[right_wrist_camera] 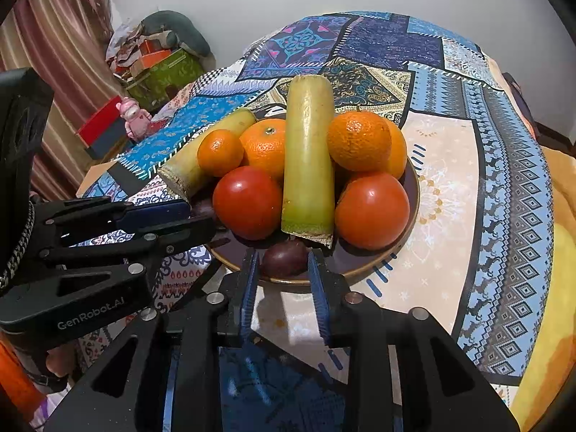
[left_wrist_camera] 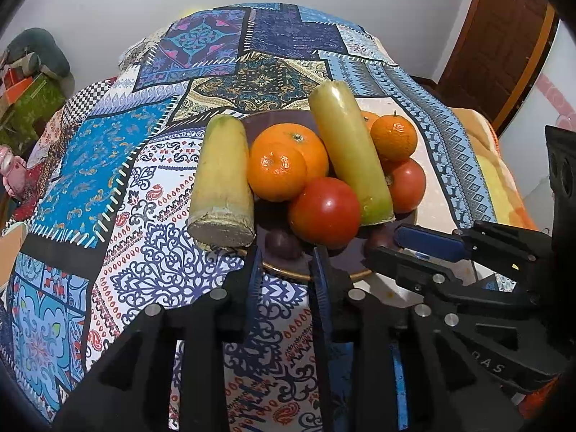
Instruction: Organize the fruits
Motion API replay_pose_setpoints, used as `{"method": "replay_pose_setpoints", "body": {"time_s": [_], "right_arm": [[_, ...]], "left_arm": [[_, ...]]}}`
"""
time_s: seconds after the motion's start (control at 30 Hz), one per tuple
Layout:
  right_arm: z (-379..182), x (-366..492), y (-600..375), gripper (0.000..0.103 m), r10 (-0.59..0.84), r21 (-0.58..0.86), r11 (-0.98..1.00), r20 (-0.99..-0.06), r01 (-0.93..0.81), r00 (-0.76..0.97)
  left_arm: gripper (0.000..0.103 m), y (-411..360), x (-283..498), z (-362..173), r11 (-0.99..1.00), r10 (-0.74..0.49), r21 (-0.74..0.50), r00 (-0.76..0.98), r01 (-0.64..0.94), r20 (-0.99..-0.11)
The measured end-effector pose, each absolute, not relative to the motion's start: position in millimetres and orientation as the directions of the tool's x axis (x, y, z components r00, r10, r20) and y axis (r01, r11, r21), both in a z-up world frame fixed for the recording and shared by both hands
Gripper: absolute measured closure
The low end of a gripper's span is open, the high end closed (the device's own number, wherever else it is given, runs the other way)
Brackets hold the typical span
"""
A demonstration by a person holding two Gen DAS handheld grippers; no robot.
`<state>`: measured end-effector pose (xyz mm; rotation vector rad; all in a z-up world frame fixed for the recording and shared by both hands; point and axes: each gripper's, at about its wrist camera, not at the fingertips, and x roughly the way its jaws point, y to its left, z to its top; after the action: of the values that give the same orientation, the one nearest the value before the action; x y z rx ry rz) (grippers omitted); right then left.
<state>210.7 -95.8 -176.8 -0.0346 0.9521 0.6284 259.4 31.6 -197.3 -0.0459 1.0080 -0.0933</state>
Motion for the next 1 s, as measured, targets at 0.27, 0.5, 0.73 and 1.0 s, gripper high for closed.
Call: {"method": "replay_pose_setpoints", "body": {"time_s": [0.27, 0.5, 0.73, 1.0], "right_arm": [[-153.4, 196.5, -108.6, 0.067, 0.474, 0.216, 0.838, -0.742, -0.501, 0.474], [-94.3, 165.9, -130.0, 0.067, 0.485, 0.192, 0.851, -0.644, -0.489, 0.591], [-26.9, 118.2, -144.2, 0.067, 0.511, 0.160, 0.849, -0.492, -0.504, 0.705], [24.9, 57.1, -151.1, 0.067, 0.541, 0.134, 0.838, -0.334, -0.529, 0.772]], "left_arm": [[0.072, 36.1, 232.1, -170.1, 0.996, -0.091, -0.083, 0.594, 0.041, -0.799], [0.072, 43.3, 188.1, -103.4, 0.996, -0.078, -0.088, 0.727, 0.023, -0.683], [0.072, 40.1, 134.2, -35.9, 0.996, -0.072, -0.089, 0.847, 0.030, -0.526], [0.063, 32.9, 69.7, 20.6, 0.997, -0.063, -0.072, 0.934, 0.040, -0.352]]}}
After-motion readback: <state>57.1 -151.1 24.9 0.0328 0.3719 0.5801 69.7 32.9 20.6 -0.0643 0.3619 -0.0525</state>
